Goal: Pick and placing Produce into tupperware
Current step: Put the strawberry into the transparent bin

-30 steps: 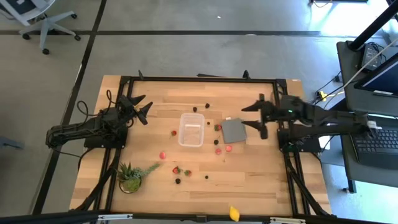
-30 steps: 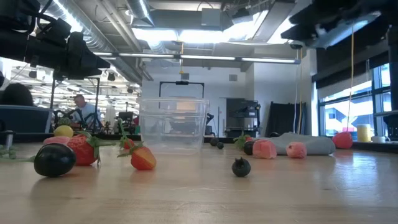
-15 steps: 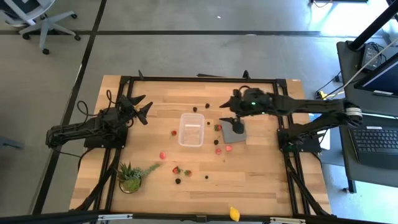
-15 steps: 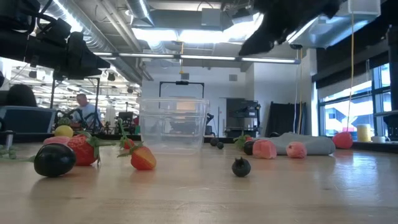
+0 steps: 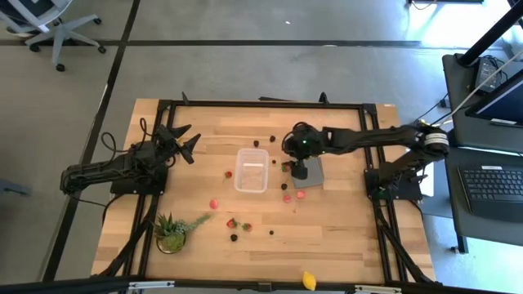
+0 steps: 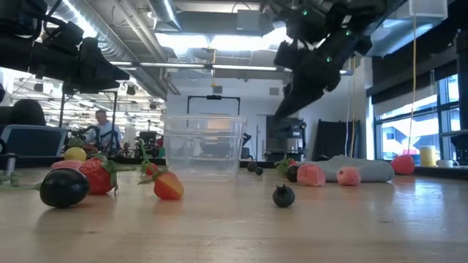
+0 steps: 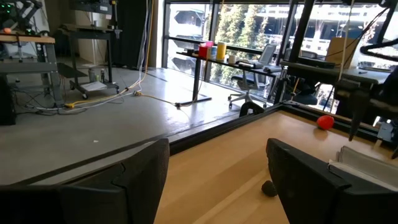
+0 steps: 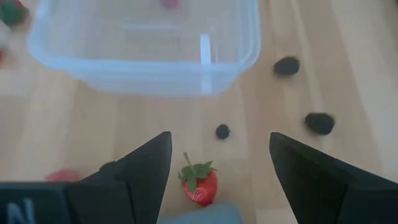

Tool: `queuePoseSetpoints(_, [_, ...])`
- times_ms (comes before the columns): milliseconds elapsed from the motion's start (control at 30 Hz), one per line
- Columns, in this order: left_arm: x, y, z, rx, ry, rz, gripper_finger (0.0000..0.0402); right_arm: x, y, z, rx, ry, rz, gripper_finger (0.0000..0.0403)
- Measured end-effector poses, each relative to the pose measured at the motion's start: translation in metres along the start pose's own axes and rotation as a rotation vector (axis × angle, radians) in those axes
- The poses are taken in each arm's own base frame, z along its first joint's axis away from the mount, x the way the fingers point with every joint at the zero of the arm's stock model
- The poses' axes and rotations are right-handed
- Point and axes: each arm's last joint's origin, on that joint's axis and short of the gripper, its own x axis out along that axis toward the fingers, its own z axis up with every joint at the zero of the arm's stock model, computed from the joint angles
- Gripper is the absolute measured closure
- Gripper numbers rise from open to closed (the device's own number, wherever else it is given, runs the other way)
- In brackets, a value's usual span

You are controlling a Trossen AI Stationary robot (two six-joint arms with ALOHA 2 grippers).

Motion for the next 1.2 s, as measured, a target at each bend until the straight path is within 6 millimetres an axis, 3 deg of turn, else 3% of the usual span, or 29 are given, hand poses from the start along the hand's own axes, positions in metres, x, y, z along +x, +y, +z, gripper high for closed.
queuePoseSetpoints(467, [0.000, 0.000, 0.000, 0.000, 0.000, 0.000, 0.0140, 0.048, 0.004, -0.025, 0.006, 0.177, 0.035, 0.0131])
queuePoseSetpoints(833, [0.000, 0.000, 0.000, 0.000, 0.000, 0.000, 0.0140, 0.064, 0.010, -0.039, 0.002, 0.269, 0.060, 0.0133])
queuePoseSetpoints(967, [0.000, 0.000, 0.000, 0.000, 0.000, 0.000, 0.0140, 0.065, 0.010, -0.039, 0.003, 0.269, 0.060, 0.0156])
queuePoseSetpoints(1200, [0.000, 0.000, 0.000, -0.001, 0.000, 0.000, 0.0140, 0.065, 0.010, -0.039, 0.002, 0.264, 0.059, 0.0238])
